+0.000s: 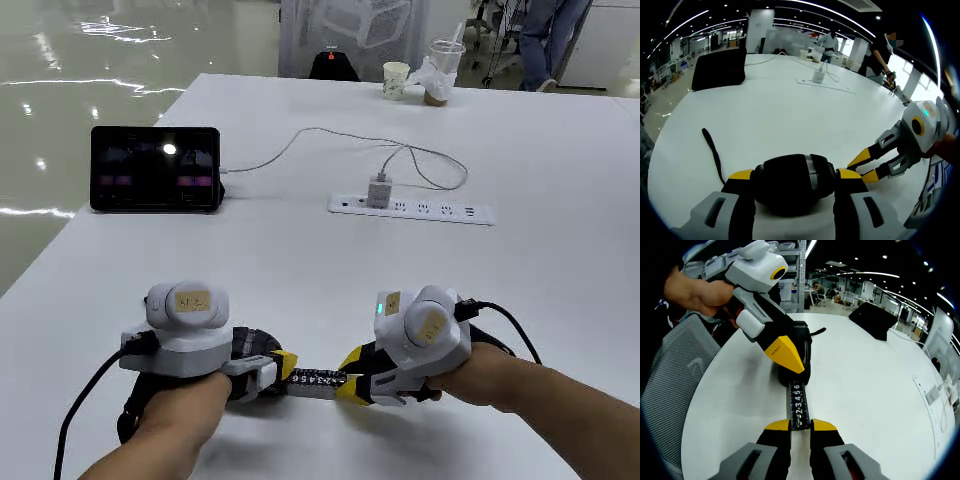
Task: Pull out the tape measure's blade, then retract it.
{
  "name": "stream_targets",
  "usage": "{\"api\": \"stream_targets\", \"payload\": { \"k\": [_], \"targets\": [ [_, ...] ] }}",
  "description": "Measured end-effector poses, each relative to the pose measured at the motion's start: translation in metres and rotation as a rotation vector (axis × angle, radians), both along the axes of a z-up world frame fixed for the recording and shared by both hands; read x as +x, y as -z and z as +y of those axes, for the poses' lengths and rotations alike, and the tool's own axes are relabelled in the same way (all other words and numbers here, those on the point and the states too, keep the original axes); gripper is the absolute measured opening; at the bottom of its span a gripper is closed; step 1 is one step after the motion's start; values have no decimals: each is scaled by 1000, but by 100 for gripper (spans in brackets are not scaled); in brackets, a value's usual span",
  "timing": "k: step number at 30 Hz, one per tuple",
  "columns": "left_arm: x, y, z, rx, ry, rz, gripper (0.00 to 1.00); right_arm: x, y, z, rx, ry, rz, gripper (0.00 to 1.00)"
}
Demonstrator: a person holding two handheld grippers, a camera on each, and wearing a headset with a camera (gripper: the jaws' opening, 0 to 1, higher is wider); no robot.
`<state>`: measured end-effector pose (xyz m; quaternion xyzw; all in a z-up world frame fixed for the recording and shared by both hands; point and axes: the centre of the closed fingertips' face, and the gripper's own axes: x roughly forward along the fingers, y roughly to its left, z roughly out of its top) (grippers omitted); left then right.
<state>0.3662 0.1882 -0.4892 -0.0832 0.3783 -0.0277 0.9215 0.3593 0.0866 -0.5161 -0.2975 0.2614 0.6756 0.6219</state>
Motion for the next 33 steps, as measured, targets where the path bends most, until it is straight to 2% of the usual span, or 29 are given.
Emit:
{"api": "stream_targets", "payload": {
  "k": [33],
  "targets": [
    [0,-1,1,-17,-17,3,58,-6,0,43,32,-21,7,11]
  ]
}}
